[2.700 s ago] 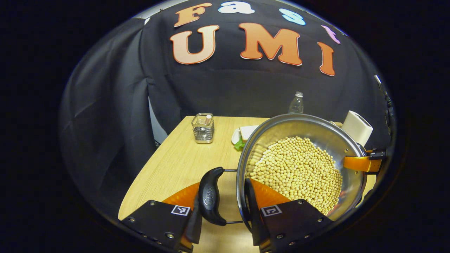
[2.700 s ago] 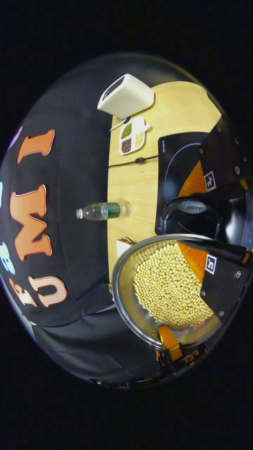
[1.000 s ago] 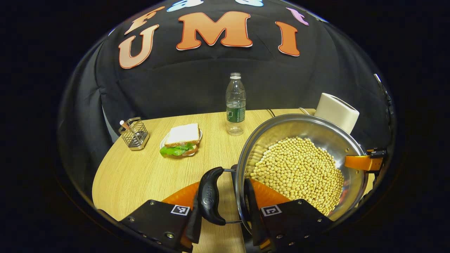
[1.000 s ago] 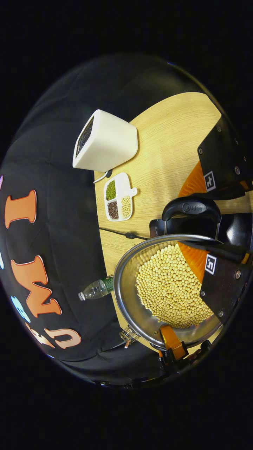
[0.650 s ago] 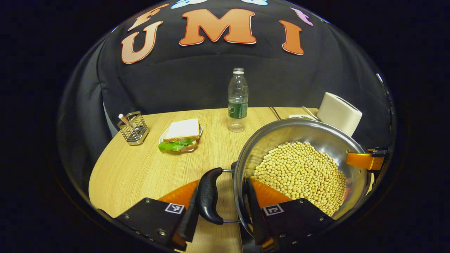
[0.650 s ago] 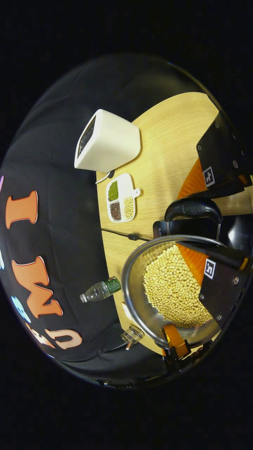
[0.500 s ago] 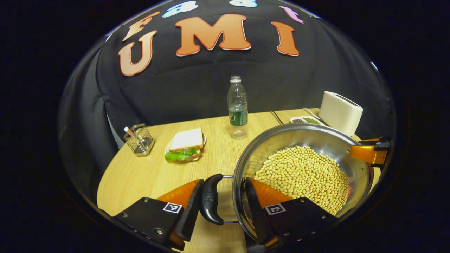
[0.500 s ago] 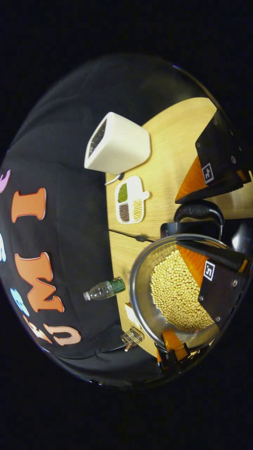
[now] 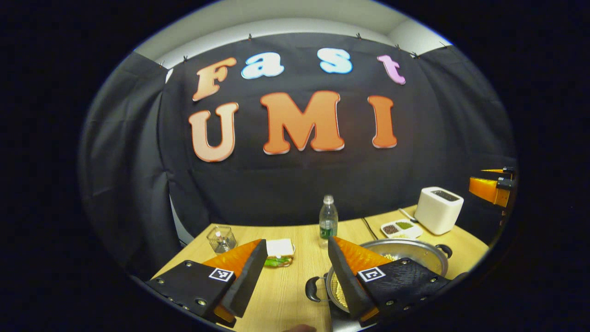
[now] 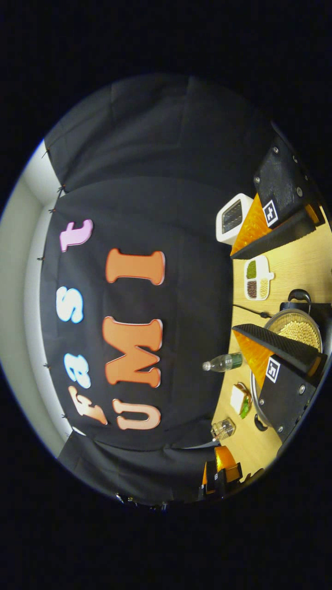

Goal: First push the handle of the pot to place it horizontally, then grasp the pot with both hands and set it on the induction cooktop.

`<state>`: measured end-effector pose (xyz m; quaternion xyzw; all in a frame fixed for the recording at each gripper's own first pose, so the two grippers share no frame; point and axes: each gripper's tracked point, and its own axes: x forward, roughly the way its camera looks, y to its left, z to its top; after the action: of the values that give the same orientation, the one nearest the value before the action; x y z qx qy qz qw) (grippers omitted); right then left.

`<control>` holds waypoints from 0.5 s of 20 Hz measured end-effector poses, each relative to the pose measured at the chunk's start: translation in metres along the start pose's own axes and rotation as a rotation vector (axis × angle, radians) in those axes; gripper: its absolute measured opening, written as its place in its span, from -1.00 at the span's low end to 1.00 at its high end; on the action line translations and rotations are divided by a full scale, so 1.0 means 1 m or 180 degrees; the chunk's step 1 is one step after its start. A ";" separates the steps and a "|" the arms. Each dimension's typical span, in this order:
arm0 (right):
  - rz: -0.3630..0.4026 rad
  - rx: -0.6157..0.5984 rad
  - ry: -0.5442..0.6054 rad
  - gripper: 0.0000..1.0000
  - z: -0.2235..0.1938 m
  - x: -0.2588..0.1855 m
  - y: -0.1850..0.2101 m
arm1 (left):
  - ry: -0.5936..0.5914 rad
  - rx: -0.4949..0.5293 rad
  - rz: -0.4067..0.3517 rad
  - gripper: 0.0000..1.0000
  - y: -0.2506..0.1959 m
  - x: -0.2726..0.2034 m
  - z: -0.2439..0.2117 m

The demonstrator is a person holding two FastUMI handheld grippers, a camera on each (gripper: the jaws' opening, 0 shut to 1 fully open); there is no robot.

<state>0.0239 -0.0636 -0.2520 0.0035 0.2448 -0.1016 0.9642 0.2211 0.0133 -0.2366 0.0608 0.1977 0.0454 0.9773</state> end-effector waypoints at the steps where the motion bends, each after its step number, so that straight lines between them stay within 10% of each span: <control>1: -0.0002 -0.0048 -0.0100 0.81 0.015 -0.008 0.000 | -0.0183 -0.0044 -0.0011 0.64 0.001 -0.008 0.025; 10: 0.0435 -0.0077 -0.0951 0.94 0.150 -0.100 0.023 | -0.1078 -0.0262 0.0105 0.65 0.056 -0.137 0.183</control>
<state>0.0127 -0.0296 -0.0737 -0.0067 0.0991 -0.0322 0.9945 0.1638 0.0349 -0.0092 0.0308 0.0271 0.0587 0.9974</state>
